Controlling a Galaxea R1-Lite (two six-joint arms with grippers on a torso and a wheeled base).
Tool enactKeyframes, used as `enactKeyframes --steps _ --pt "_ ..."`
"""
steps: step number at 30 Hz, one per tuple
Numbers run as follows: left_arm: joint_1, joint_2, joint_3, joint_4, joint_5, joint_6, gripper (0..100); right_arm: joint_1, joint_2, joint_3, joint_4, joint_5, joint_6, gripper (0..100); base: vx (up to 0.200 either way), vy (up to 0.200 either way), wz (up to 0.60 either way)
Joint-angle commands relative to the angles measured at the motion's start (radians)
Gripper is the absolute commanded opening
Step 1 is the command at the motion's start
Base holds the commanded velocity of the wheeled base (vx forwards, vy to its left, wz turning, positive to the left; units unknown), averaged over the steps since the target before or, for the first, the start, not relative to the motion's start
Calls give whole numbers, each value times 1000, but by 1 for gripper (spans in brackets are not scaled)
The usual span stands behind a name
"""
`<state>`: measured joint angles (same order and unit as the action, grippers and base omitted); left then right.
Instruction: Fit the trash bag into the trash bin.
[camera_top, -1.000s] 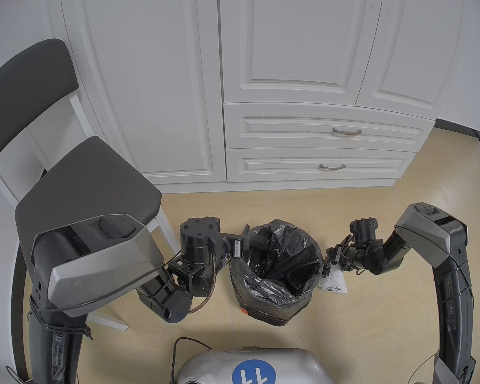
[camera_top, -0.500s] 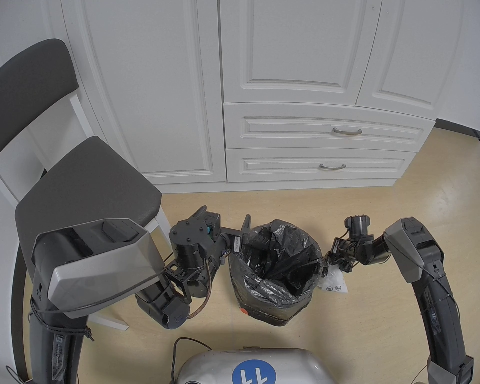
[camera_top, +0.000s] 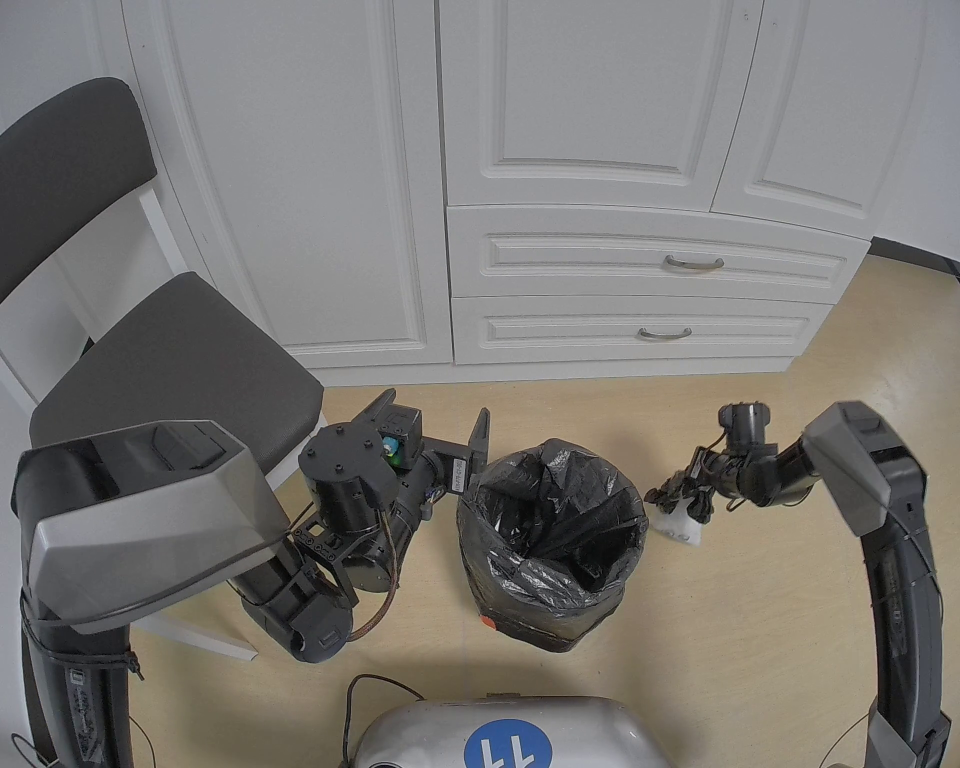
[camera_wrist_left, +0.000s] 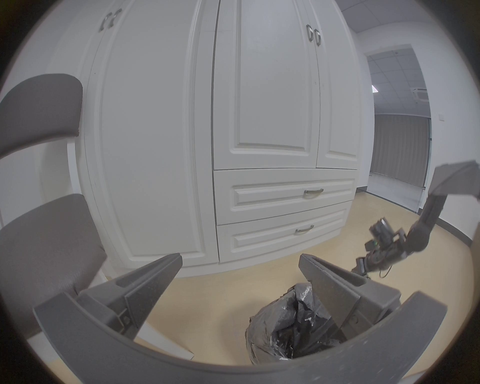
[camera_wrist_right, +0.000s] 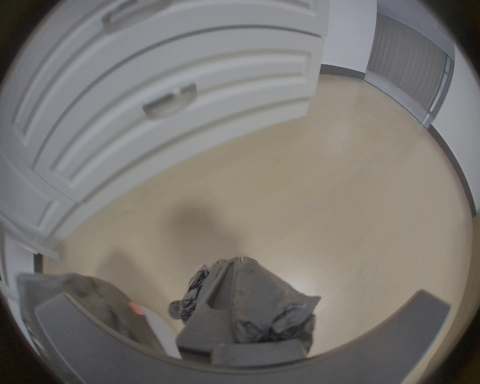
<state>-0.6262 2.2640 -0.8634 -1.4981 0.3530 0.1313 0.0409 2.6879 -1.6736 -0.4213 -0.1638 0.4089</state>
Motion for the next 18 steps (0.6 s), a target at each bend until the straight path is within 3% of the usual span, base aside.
enactKeyframes --steps 1,5,10,13,18 --pt "-17 -132 89 -27 -2 37 100 17 -497 316 -28 81 1 0 0 0 0" --pt "-9 -139 95 -34 3 70 100 85 -637 431 -47 58 -52 0 0 0 0" --pt "-10 -164 101 -34 3 76 100 195 -790 600 -212 24 -76 0 0 0 0" --pt "-6 -199 112 -34 3 91 100 290 -853 736 -415 10 -142 0 0 0 0" --pt "14 -241 129 -34 4 136 100 369 -861 808 -541 -26 -176 0 0 0 0"
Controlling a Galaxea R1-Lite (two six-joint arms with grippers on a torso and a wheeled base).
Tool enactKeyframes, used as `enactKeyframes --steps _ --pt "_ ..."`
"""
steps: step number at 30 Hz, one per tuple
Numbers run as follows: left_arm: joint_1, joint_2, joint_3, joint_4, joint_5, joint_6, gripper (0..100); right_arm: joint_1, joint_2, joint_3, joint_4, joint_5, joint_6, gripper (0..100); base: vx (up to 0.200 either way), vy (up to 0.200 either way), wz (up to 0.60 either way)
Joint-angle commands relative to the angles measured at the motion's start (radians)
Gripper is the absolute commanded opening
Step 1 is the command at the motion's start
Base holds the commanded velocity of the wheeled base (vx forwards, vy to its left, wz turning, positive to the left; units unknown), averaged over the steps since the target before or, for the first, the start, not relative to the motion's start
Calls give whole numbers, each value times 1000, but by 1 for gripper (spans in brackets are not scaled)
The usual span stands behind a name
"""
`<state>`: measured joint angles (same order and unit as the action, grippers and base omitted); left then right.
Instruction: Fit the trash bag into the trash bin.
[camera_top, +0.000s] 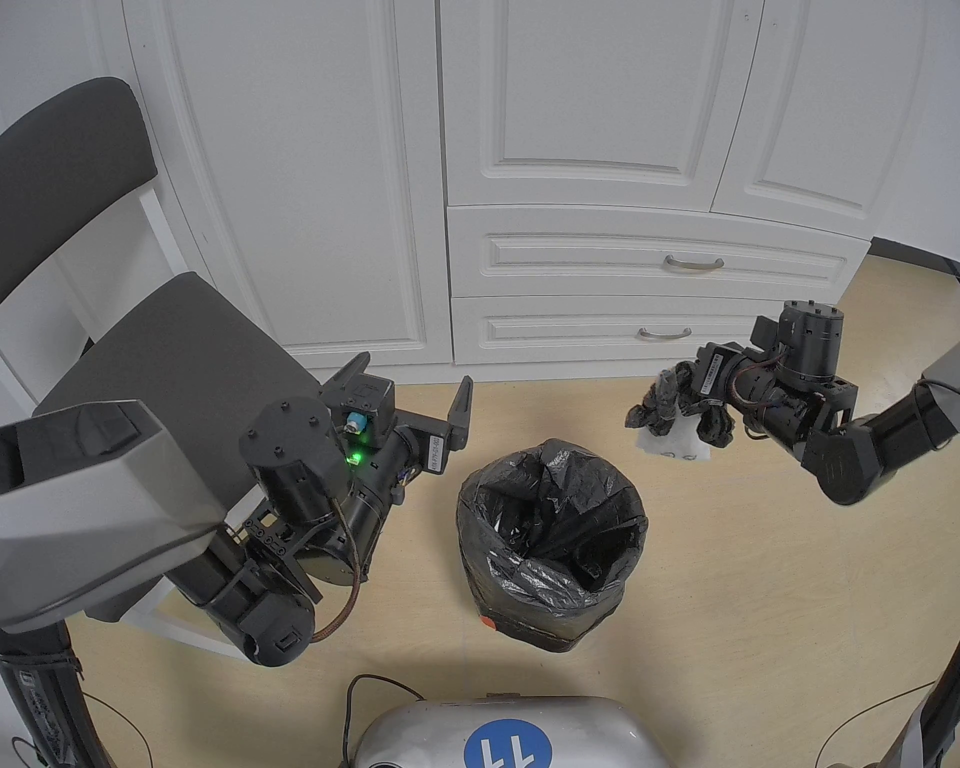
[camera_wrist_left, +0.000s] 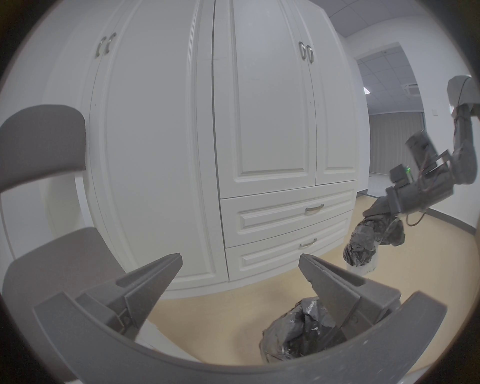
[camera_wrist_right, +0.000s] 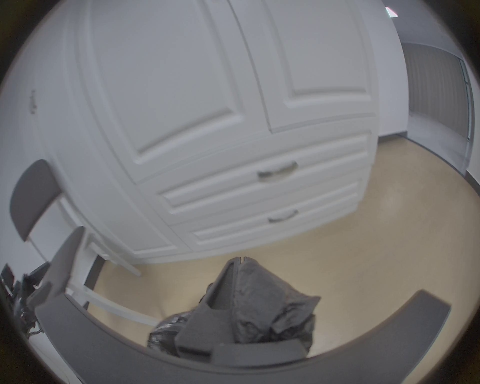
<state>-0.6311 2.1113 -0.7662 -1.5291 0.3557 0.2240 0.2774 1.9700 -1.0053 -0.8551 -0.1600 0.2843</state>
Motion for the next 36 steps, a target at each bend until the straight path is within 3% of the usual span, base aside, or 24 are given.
enactKeyframes --steps 1,13,17,22,36 --pt "30 -114 48 -3 2 64 100 174 -145 166 -121 -36 -57 0 0 0 0" --pt "175 -203 59 -3 2 149 100 275 18 248 -136 -24 -57 0 0 0 0" --pt "183 -212 61 -3 0 149 100 276 110 238 -231 -24 -57 0 0 0 0" --pt "188 -212 57 -3 -1 146 100 287 277 238 -476 -23 -60 0 0 0 0" --pt "194 -211 59 -3 -3 149 100 286 472 136 -547 -1 -51 0 0 0 0"
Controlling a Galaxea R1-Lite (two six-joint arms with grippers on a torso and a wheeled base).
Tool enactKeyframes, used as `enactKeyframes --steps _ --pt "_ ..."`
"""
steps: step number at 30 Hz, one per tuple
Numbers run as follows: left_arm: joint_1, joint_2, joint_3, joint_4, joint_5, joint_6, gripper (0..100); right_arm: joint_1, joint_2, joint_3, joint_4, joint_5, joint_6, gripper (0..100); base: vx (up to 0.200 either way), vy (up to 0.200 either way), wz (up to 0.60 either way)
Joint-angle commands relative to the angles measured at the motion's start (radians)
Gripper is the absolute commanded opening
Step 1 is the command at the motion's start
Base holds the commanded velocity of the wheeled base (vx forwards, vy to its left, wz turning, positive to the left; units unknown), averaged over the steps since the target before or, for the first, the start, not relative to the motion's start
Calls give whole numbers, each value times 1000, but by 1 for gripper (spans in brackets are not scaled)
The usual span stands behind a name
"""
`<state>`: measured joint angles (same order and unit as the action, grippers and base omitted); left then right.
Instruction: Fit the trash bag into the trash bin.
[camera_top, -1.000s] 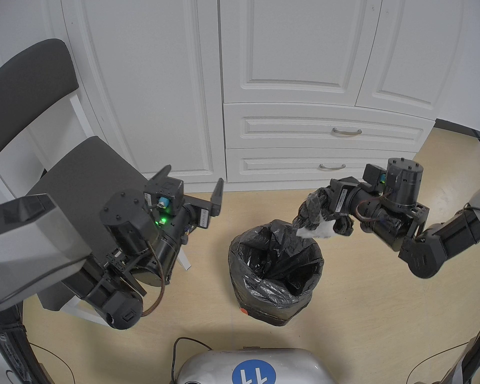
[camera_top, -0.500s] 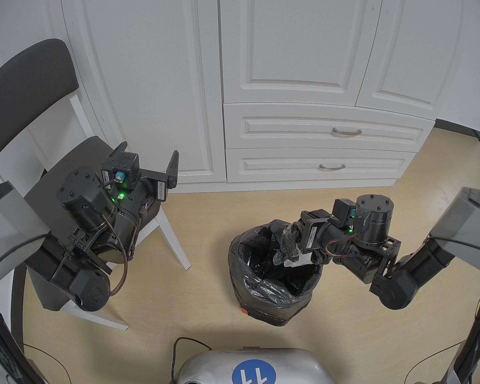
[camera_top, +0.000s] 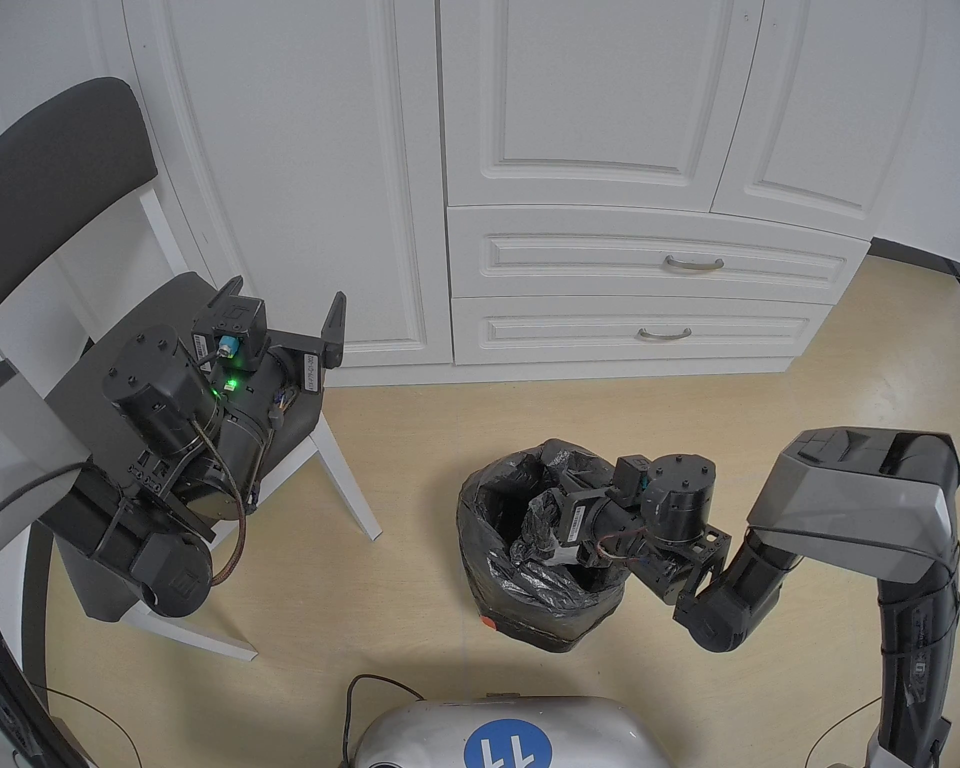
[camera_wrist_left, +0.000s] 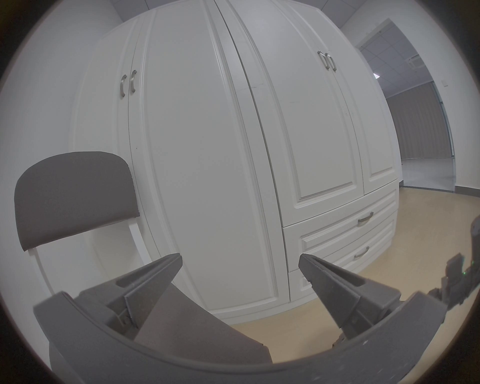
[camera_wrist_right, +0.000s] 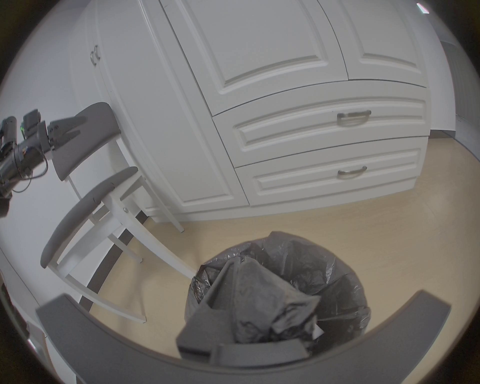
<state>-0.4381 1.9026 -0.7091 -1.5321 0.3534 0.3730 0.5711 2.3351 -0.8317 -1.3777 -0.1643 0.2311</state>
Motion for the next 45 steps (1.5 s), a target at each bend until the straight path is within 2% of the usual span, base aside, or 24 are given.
enactKeyframes --steps 1,7,19,20,37,45 --pt "1 -3 2 0 -1 0 100 -11 132 -52 -37 5 2 0 0 0 0" --pt "1 -2 0 0 -1 -3 100 -14 225 -110 -43 5 24 0 0 0 0" --pt "1 7 -4 0 -1 -3 100 -33 250 -150 -47 3 37 0 0 0 0" --pt "1 6 -4 0 -1 -3 100 -40 242 -152 -40 2 37 100 0 0 0" --pt "-2 7 5 0 -1 -3 100 -76 184 -161 -64 2 39 100 0 0 0" --pt "-4 -16 33 -2 -5 -16 100 -102 -49 -10 -41 -6 11 100 0 0 0"
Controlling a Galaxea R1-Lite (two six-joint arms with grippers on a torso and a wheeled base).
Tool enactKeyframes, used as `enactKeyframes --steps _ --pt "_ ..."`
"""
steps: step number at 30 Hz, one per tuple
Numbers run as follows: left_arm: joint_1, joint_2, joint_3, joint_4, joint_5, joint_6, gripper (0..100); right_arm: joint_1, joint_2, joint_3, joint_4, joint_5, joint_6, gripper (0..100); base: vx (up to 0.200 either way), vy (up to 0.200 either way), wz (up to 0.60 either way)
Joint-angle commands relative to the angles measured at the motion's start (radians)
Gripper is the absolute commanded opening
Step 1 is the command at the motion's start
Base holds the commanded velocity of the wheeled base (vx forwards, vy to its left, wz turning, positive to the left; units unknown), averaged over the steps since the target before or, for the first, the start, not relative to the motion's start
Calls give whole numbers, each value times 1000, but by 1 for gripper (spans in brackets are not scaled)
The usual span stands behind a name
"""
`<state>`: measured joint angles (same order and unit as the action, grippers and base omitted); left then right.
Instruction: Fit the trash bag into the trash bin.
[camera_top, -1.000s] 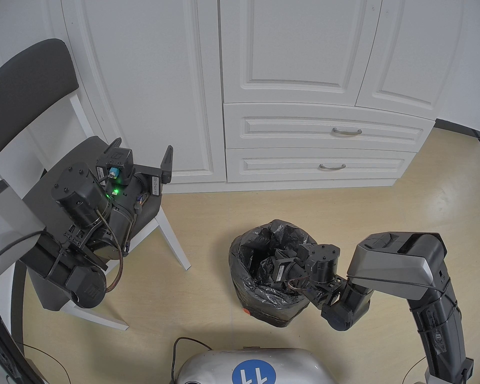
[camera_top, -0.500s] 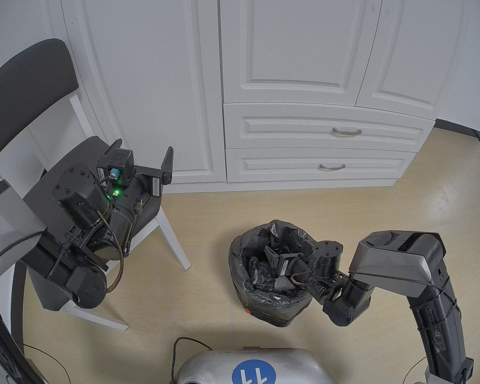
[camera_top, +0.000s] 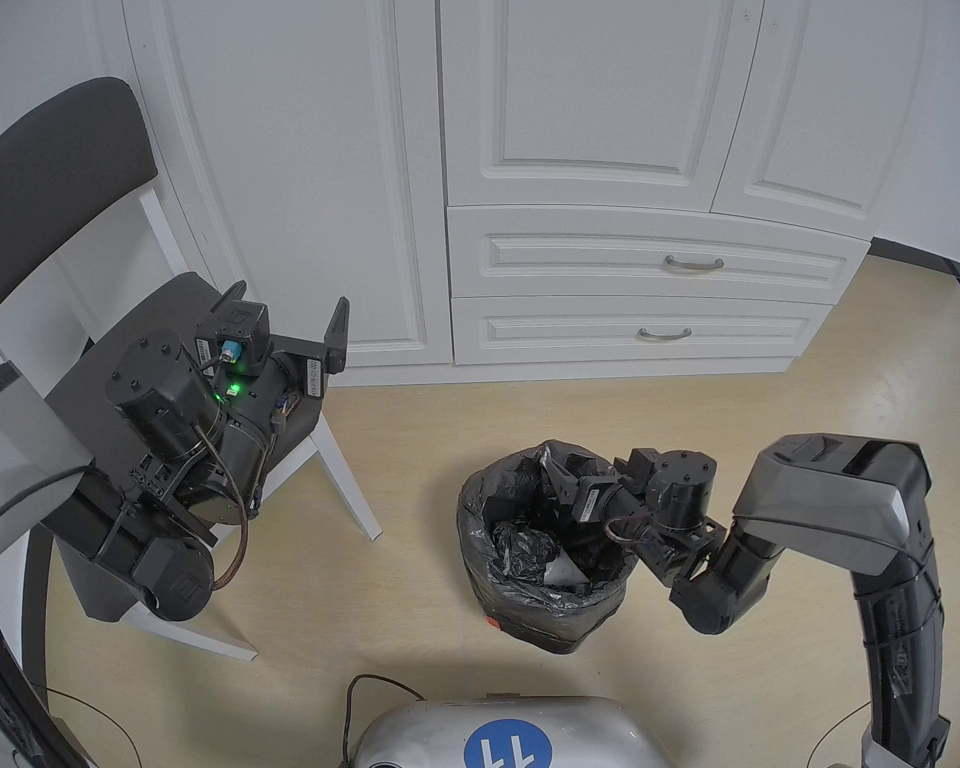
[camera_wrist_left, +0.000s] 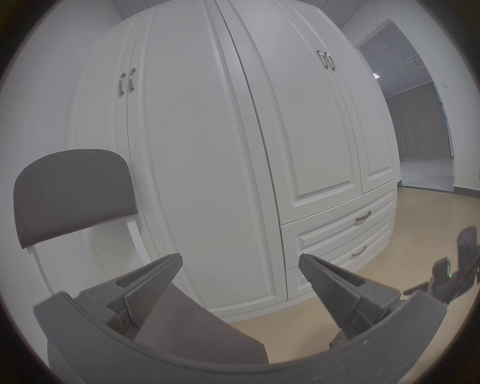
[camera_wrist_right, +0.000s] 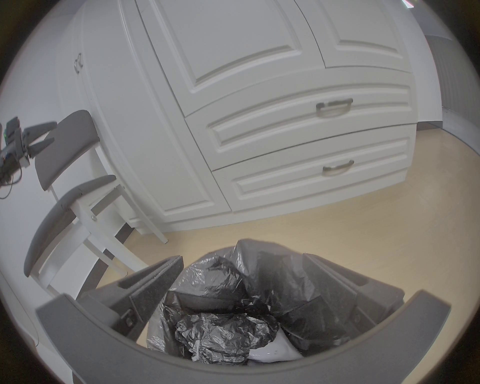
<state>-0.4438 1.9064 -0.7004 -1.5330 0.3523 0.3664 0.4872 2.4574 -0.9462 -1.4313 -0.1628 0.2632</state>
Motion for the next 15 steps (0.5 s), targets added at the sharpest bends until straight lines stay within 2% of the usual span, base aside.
enactKeyframes --steps 1,4,5,7,10,12,14,15 --pt "2 -33 29 1 -7 -10 100 -24 -216 136 17 -12 -41 100 0 0 0" --pt "-1 -81 18 2 -33 -27 100 -47 -399 277 29 -18 -127 100 0 0 0" --pt "-1 -86 18 2 -36 -26 100 -49 -417 291 31 -18 -131 100 0 0 0" --pt "-1 -173 42 14 -62 -12 100 -41 -594 414 35 -17 -145 100 0 0 0" --pt "-1 -248 68 33 -69 -9 100 -41 -689 481 57 -17 -147 100 0 0 0" --pt "7 -374 93 129 -69 -12 100 -61 -811 534 107 -21 -154 100 0 0 0" --pt "28 -461 105 212 -69 -21 100 -128 -887 527 175 -23 -177 100 0 0 0" --pt "53 -515 105 271 -69 -30 100 -196 -927 503 241 -21 -200 100 0 0 0"
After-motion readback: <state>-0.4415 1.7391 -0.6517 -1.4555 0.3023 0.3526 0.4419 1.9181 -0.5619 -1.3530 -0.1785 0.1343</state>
